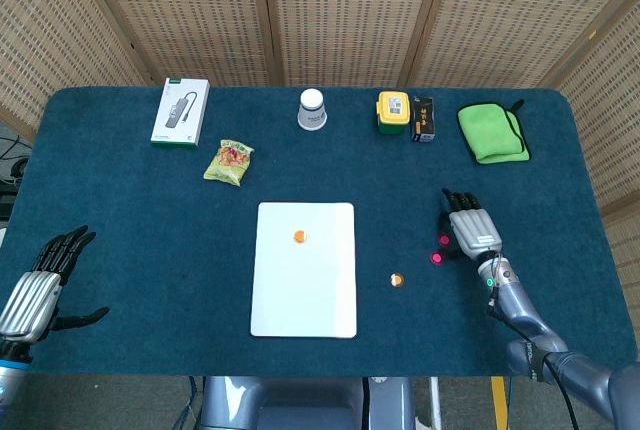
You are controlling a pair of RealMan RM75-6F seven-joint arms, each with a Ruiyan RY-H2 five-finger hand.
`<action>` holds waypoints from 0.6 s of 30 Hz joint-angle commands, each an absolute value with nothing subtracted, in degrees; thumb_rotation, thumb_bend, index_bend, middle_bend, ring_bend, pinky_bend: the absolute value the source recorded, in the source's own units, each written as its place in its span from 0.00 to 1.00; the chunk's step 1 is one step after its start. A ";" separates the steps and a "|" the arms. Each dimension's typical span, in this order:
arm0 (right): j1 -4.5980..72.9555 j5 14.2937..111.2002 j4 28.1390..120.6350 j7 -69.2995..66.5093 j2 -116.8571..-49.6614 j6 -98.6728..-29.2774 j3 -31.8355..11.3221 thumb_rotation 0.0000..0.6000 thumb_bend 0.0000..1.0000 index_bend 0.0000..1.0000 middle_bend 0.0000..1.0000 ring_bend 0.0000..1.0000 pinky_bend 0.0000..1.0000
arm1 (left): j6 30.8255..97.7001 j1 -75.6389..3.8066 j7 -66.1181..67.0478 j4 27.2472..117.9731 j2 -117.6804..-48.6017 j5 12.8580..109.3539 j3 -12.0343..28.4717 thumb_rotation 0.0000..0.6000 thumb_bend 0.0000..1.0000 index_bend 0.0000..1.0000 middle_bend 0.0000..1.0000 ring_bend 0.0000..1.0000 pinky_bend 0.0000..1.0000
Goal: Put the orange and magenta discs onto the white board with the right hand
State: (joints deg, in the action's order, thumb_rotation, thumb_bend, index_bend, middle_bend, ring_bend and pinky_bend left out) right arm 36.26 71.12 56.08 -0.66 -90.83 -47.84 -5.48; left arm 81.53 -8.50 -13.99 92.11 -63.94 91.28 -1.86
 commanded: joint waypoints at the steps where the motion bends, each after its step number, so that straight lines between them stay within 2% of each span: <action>1: 36.33 70.94 55.78 -0.59 -90.93 -47.30 -5.61 1.00 0.26 0.44 0.00 0.00 0.01 | 81.53 -8.49 -13.99 92.10 -63.95 91.27 -1.86 1.00 0.00 0.00 0.00 0.00 0.00; 5: 36.43 70.56 55.34 -0.61 -91.15 -46.44 -5.93 1.00 0.27 0.47 0.00 0.00 0.01 | 81.48 -8.50 -13.96 92.10 -63.95 91.21 -1.85 1.00 0.00 0.00 0.00 0.00 0.00; 10: 36.51 70.40 55.23 -1.00 -91.36 -45.89 -6.35 1.00 0.35 0.54 0.00 0.00 0.01 | 81.41 -8.50 -13.89 92.12 -63.94 91.14 -1.85 1.00 0.00 0.00 0.00 0.00 0.00; 18: 36.74 70.69 56.04 -1.35 -91.19 -45.51 -6.83 1.00 0.39 0.56 0.00 0.00 0.01 | 81.39 -8.47 -13.67 92.18 -63.96 91.04 -1.81 1.00 0.00 0.00 0.00 0.00 0.00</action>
